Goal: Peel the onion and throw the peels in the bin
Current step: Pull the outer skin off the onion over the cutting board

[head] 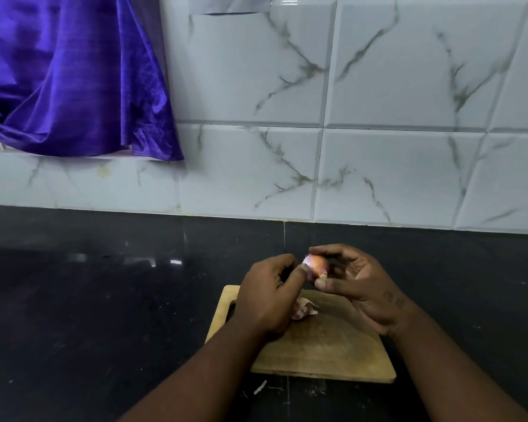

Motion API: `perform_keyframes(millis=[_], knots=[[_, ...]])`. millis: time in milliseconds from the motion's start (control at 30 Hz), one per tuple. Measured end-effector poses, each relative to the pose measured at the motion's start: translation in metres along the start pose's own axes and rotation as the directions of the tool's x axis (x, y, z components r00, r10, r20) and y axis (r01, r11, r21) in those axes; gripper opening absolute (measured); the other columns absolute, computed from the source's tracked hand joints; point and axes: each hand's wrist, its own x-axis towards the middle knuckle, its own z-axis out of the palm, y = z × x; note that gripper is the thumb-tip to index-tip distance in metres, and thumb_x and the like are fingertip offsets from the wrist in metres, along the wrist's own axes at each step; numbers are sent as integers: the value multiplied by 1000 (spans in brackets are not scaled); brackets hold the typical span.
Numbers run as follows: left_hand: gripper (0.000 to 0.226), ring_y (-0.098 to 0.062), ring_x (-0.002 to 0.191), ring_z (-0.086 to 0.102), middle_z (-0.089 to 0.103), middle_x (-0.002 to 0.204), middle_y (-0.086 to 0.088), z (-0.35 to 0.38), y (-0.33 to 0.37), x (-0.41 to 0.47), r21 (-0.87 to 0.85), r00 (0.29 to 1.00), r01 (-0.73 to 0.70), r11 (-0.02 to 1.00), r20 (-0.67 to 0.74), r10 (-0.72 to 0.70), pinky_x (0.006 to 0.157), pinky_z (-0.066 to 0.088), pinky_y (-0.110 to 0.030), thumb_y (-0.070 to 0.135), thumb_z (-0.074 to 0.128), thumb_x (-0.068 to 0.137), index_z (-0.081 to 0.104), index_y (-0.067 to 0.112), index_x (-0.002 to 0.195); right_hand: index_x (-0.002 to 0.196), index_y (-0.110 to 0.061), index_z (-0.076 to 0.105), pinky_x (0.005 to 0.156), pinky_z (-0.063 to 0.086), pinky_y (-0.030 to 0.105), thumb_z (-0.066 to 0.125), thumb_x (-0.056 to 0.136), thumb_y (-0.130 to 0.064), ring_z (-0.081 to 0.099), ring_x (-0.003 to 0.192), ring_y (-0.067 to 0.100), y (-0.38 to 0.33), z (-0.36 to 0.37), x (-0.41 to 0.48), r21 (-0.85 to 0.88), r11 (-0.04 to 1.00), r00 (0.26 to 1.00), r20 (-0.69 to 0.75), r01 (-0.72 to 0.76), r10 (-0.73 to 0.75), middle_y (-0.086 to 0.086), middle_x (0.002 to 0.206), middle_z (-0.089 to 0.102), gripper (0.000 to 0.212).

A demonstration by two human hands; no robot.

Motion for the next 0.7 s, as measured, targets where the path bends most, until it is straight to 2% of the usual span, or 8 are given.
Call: perform_keyframes(millis=[67, 167, 300, 367, 500, 567, 700], knots=[[33, -11, 57, 47, 50, 59, 6, 1, -3, 0, 33, 1000, -1, 999, -9, 2, 55, 40, -42, 46, 56, 92, 53, 28, 65, 119, -12, 73, 99, 56, 46, 93, 64, -10, 68, 119, 34, -1, 1, 0, 15, 1000, 1000, 17, -15, 15, 15, 123, 72, 59], [31, -7, 56, 45, 49, 58, 8, 2, -6, 2, 32, 1000, 9, 999, -9, -9, 54, 36, -36, 39, 57, 93, 51, 29, 64, 118, -11, 74, 101, 55, 49, 99, 58, -24, 68, 118, 34, 1, 2, 0, 29, 999, 1000, 24, -18, 18, 17, 125, 71, 66], [25, -8, 57, 48, 53, 58, 7, 0, -5, 3, 5, 1000, -4, 1000, 0, 4, 54, 38, -34, 33, 53, 88, 55, 30, 63, 114, -9, 75, 100, 56, 49, 91, 66, -7, 69, 116, 36, 2, 1, 1, 9, 1000, 1000, 12, 21, -21, 18, 122, 72, 51], [25, -8, 57, 50, 54, 58, 8, -1, -5, 3, 14, 1000, -12, 1000, -7, 12, 55, 38, -33, 30, 53, 89, 56, 31, 63, 112, -10, 75, 99, 56, 48, 92, 65, -6, 70, 114, 33, 2, 0, 1, 10, 999, 999, 11, 36, -36, 17, 121, 72, 51], [30, -15, 60, 54, 56, 61, 6, 0, -5, 1, -6, 1000, -29, 1000, 10, 29, 55, 42, -41, 35, 51, 96, 60, 30, 67, 107, -13, 78, 95, 58, 44, 87, 64, 0, 70, 114, 31, 2, 0, 1, -43, 996, 997, -18, 77, -78, 11, 119, 74, 46], [31, -11, 57, 50, 53, 59, 9, 1, -5, 1, 7, 1000, -28, 1000, 13, 28, 54, 39, -38, 37, 53, 96, 58, 30, 66, 108, -12, 78, 93, 59, 40, 87, 64, 1, 70, 114, 29, 2, 0, 1, -52, 995, 996, -17, 84, -85, 9, 119, 74, 46], [30, -7, 57, 48, 53, 60, 8, 1, -6, 3, 42, 1000, -24, 999, 2, 24, 54, 37, -32, 25, 56, 94, 55, 31, 65, 106, -13, 79, 90, 59, 38, 86, 63, 3, 72, 111, 28, 2, -1, 2, -28, 995, 995, -26, 93, -93, 10, 117, 74, 46]])
